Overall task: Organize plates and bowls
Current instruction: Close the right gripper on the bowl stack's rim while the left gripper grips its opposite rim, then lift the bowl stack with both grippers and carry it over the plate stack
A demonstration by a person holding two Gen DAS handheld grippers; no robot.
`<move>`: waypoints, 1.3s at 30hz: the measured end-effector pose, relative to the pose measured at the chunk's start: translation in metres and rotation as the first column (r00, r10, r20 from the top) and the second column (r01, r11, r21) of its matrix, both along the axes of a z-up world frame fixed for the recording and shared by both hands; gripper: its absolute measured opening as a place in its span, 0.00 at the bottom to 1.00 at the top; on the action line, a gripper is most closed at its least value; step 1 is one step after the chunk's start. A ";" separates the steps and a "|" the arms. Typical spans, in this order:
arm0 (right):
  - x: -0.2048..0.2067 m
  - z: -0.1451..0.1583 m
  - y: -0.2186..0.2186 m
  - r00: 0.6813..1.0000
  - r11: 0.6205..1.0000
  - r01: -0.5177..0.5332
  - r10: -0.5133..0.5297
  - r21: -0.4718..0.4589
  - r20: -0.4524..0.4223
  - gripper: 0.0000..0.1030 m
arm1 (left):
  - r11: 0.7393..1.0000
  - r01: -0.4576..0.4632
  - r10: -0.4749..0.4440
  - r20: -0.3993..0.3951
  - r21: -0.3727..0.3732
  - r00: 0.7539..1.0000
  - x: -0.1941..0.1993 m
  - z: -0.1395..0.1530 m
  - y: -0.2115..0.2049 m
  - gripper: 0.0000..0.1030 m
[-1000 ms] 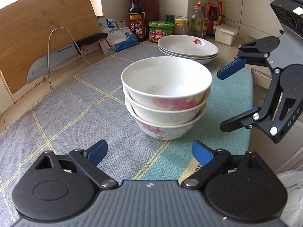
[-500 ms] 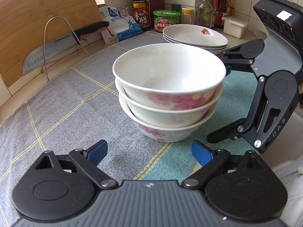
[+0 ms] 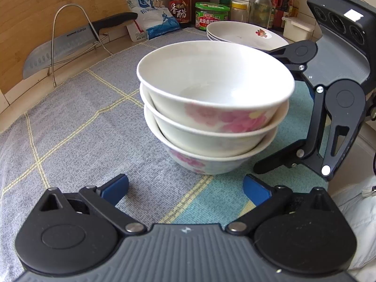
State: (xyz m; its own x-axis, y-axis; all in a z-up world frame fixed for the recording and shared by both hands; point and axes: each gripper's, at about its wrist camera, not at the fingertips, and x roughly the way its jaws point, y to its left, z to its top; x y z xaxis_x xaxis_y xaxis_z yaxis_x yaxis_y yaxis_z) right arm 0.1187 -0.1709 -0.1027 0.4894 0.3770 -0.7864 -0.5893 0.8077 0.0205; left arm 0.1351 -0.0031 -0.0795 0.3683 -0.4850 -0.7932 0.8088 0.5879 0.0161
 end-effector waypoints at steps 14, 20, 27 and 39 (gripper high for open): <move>0.006 0.020 0.005 0.986 0.986 -0.166 0.166 -0.005 0.032 0.84 | 0.983 0.185 -0.185 0.032 0.006 0.982 0.007 0.015 0.000 0.77; 0.006 0.023 0.010 0.982 0.983 -0.184 0.185 -0.024 0.022 0.78 | 0.966 0.259 -0.259 0.027 -0.015 0.966 0.005 0.020 -0.001 0.65; 0.008 0.026 0.009 0.980 0.979 -0.200 0.200 -0.032 0.014 0.78 | 0.956 0.291 -0.291 0.012 -0.034 0.957 0.011 0.019 0.001 0.66; 0.017 0.028 0.012 0.973 0.972 -0.229 0.229 -0.049 -0.009 0.82 | 0.926 0.369 -0.371 -0.003 -0.077 0.929 0.022 0.012 -0.001 0.78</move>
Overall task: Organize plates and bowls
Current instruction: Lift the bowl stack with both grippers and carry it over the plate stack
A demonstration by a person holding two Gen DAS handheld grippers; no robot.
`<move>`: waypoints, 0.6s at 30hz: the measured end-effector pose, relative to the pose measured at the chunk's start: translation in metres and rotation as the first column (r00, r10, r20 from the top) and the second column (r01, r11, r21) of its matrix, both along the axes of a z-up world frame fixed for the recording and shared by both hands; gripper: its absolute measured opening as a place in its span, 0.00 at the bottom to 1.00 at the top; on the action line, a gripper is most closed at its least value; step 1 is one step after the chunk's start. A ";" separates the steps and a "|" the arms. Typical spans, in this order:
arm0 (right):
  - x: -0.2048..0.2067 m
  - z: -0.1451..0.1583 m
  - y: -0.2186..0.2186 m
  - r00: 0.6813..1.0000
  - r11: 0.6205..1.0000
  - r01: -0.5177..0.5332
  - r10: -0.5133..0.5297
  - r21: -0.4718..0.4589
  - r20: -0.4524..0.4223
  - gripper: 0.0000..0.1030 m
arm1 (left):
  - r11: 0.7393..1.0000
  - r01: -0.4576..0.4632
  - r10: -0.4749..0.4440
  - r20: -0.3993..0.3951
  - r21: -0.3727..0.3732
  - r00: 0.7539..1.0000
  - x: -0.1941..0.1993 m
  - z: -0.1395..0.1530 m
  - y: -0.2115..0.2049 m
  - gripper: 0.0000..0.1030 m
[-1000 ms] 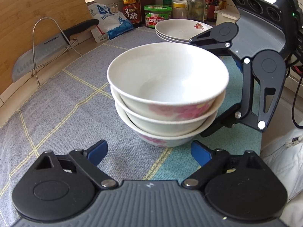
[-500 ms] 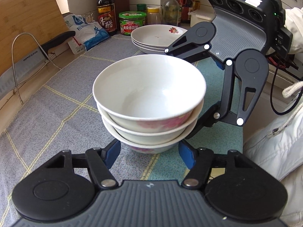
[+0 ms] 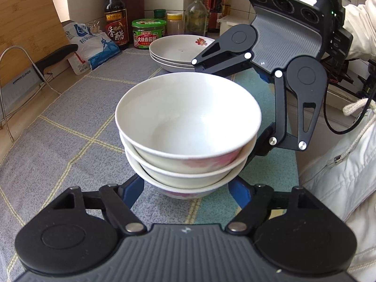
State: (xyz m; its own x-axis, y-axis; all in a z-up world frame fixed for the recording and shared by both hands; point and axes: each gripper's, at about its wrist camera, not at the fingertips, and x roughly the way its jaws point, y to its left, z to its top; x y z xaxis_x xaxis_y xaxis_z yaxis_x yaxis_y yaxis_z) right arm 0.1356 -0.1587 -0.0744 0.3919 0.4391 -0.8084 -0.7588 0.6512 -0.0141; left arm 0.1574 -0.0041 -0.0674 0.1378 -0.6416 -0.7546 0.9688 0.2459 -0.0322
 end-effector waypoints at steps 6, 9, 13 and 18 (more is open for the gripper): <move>0.007 0.001 0.000 1.000 1.000 -0.007 0.007 -0.001 -0.024 0.82 | 0.999 0.039 -0.039 -0.009 0.000 0.999 0.005 0.000 0.000 0.78; 0.007 0.002 0.000 0.999 1.000 -0.009 0.009 -0.004 -0.032 0.82 | 0.998 0.057 -0.057 -0.011 -0.001 0.998 0.007 -0.001 0.001 0.79; 0.008 0.002 0.000 0.999 1.000 -0.011 0.011 -0.009 -0.037 0.82 | 0.998 0.068 -0.068 -0.016 0.000 0.998 0.006 -0.001 0.000 0.79; 0.009 0.002 0.001 0.999 1.000 -0.002 0.002 -0.008 -0.042 0.82 | 0.998 0.063 -0.064 -0.013 -0.005 0.998 0.006 -0.001 0.001 0.78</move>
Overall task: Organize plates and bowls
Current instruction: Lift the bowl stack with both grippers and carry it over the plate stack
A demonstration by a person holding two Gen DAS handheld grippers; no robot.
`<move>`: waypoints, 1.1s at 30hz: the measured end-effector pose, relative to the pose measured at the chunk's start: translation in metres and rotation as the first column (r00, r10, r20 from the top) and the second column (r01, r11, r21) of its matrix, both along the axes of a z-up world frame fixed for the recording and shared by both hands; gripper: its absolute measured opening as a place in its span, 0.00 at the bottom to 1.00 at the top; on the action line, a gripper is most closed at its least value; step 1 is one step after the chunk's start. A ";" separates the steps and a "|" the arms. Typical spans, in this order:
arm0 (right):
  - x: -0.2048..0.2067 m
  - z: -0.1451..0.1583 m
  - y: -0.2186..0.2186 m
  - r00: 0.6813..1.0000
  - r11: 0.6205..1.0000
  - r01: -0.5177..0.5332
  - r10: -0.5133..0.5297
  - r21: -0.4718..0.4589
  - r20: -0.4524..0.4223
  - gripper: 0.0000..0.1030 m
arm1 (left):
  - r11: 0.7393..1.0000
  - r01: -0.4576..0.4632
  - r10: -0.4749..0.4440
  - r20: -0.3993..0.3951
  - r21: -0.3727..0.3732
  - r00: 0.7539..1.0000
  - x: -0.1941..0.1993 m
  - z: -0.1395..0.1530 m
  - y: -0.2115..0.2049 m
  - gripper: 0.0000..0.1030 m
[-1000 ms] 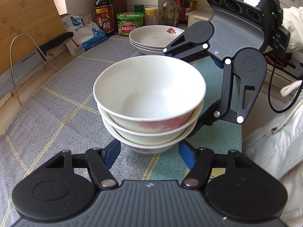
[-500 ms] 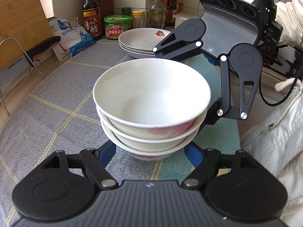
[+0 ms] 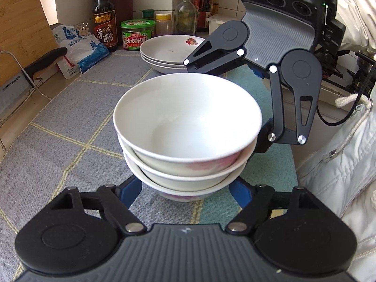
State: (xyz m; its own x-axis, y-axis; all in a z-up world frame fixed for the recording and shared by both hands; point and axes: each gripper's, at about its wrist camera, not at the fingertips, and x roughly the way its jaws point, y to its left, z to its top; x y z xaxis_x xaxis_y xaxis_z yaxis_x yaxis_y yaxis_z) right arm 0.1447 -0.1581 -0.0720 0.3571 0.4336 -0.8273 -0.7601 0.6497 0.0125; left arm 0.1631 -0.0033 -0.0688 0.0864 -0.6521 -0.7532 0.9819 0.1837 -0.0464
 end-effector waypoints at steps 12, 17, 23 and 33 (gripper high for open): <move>0.001 0.011 -0.021 1.000 1.000 0.000 0.000 0.020 0.002 0.82 | 1.000 -0.013 0.012 0.019 0.015 1.000 0.000 0.009 -0.018 0.78; 0.004 0.023 -0.050 1.000 0.999 -0.017 0.017 0.027 0.010 0.82 | 0.999 -0.031 0.030 0.032 0.009 0.999 0.000 0.019 -0.043 0.78; 0.005 0.037 -0.092 0.999 0.999 -0.039 0.038 0.018 0.032 0.82 | 0.998 -0.058 0.058 0.039 -0.006 0.998 -0.001 0.032 -0.084 0.78; 0.005 0.052 -0.157 0.998 0.999 -0.037 0.036 0.021 0.052 0.82 | 0.998 -0.060 0.062 0.061 -0.022 0.996 0.002 0.044 -0.146 0.78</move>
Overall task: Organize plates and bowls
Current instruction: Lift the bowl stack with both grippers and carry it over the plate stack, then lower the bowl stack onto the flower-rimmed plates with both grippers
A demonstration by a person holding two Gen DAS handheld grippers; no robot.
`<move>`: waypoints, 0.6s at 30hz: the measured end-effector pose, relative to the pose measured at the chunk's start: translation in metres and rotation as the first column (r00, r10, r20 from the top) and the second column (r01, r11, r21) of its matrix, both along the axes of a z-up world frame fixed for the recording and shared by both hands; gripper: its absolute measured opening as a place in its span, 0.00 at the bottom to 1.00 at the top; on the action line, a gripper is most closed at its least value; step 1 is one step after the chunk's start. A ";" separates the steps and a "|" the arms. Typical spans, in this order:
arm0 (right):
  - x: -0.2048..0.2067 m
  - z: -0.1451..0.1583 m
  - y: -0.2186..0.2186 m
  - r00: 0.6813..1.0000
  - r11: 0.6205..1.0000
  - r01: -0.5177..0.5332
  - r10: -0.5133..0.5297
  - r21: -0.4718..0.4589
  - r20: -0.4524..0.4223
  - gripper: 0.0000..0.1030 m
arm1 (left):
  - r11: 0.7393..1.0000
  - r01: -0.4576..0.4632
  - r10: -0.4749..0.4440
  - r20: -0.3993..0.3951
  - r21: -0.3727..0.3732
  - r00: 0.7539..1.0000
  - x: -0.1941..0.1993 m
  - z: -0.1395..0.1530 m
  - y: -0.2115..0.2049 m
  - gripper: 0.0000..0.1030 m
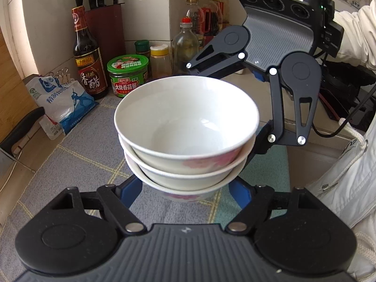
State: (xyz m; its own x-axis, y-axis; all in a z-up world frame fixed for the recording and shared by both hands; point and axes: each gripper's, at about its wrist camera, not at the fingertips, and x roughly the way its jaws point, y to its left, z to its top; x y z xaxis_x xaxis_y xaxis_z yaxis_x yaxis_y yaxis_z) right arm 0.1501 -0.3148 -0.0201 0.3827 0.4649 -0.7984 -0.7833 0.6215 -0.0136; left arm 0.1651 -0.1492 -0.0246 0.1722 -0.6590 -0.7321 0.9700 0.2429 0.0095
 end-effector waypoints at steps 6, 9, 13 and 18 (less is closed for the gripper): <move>0.002 0.001 -0.032 1.000 1.000 0.021 -0.021 -0.006 0.008 0.82 | 1.000 0.016 -0.016 0.014 -0.001 1.000 0.005 -0.002 -0.033 0.78; 0.003 0.001 -0.046 0.999 0.999 0.033 -0.033 -0.006 0.008 0.82 | 1.000 0.027 -0.027 0.021 0.000 0.999 0.007 -0.004 -0.047 0.78; 0.005 -0.002 -0.068 0.999 0.999 0.050 -0.050 -0.014 0.017 0.82 | 0.999 0.035 -0.035 0.023 0.003 0.999 0.014 -0.008 -0.065 0.78; 0.015 -0.007 -0.086 0.997 0.997 0.075 -0.075 -0.024 0.017 0.82 | 0.999 0.043 -0.043 0.025 0.004 0.999 0.025 -0.015 -0.086 0.78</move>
